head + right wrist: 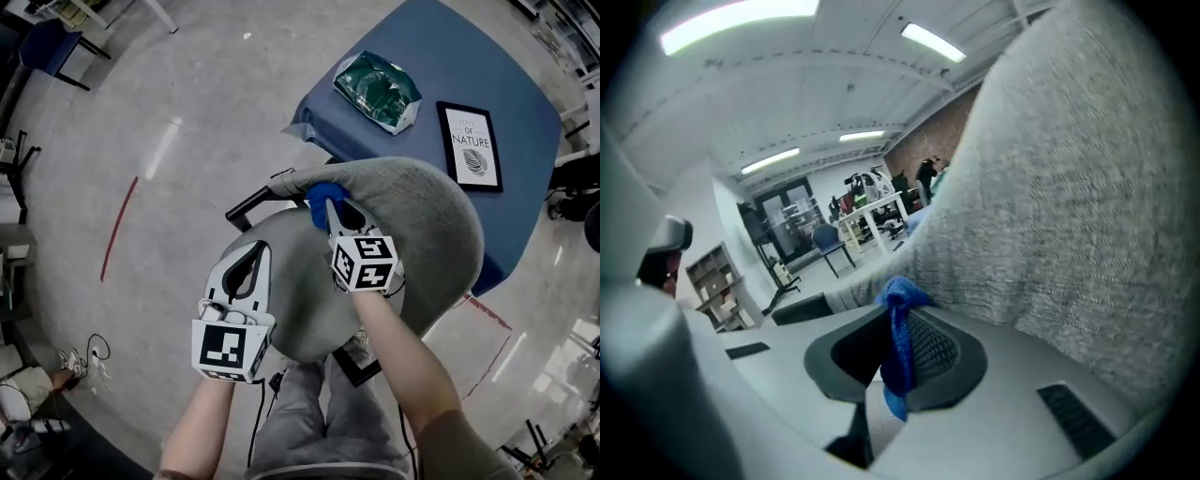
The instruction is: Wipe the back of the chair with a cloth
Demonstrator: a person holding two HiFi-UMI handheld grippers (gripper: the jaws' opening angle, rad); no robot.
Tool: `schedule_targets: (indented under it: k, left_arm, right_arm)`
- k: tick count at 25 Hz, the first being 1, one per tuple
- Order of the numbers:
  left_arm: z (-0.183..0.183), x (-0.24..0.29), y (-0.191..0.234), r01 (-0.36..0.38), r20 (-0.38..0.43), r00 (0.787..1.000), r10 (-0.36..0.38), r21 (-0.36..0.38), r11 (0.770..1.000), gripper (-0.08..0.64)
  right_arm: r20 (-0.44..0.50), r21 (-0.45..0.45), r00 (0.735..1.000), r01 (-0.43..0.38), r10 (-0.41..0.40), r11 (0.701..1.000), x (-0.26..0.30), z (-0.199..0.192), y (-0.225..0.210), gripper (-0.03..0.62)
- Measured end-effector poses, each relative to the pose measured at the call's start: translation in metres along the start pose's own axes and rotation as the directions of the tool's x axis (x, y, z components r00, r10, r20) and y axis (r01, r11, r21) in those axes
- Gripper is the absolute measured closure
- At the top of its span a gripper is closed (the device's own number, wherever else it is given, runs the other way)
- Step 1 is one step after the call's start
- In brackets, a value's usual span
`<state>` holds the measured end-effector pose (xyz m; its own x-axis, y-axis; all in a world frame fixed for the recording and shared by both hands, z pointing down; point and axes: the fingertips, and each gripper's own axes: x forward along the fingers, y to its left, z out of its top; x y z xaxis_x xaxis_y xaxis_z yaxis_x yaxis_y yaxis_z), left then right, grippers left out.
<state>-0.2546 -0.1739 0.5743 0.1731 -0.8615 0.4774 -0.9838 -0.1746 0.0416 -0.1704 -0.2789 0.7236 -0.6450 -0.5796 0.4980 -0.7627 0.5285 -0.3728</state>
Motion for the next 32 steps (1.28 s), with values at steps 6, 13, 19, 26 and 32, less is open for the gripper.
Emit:
schedule_targets:
  k: [6, 13, 19, 26, 32]
  left_arm:
    - [-0.012, 0.021, -0.014, 0.042, -0.024, 0.999, -0.042, 0.016, 0.999, 0.541]
    - [-0.016, 0.031, -0.04, 0.109, -0.055, 0.993, -0.109, 0.008, 0.994, 0.54]
    - [-0.008, 0.036, -0.074, 0.197, -0.087, 0.978, -0.19, 0.074, 0.978, 0.54]
    - [-0.006, 0.033, -0.107, 0.263, -0.11, 0.961, -0.254, 0.084, 0.961, 0.541]
    - [-0.019, 0.033, -0.108, 0.268, -0.127, 0.958, -0.257, 0.076, 0.96, 0.54]
  right_arm:
    - [0.04, 0.086, 0.982, 0.178, -0.182, 0.98, -0.011, -0.008, -0.058, 0.534]
    - [0.034, 0.224, 0.893, 0.431, -0.449, 0.874, -0.083, -0.022, -0.109, 0.535]
    - [-0.005, 0.383, 0.784, 0.575, -0.621, 0.723, -0.168, -0.049, -0.125, 0.536]
    - [-0.006, 0.483, 0.708, 0.621, -0.706, 0.618, -0.24, -0.054, -0.11, 0.538]
    - [0.004, 0.449, 0.718, 0.62, -0.696, 0.643, -0.235, -0.047, -0.112, 0.538]
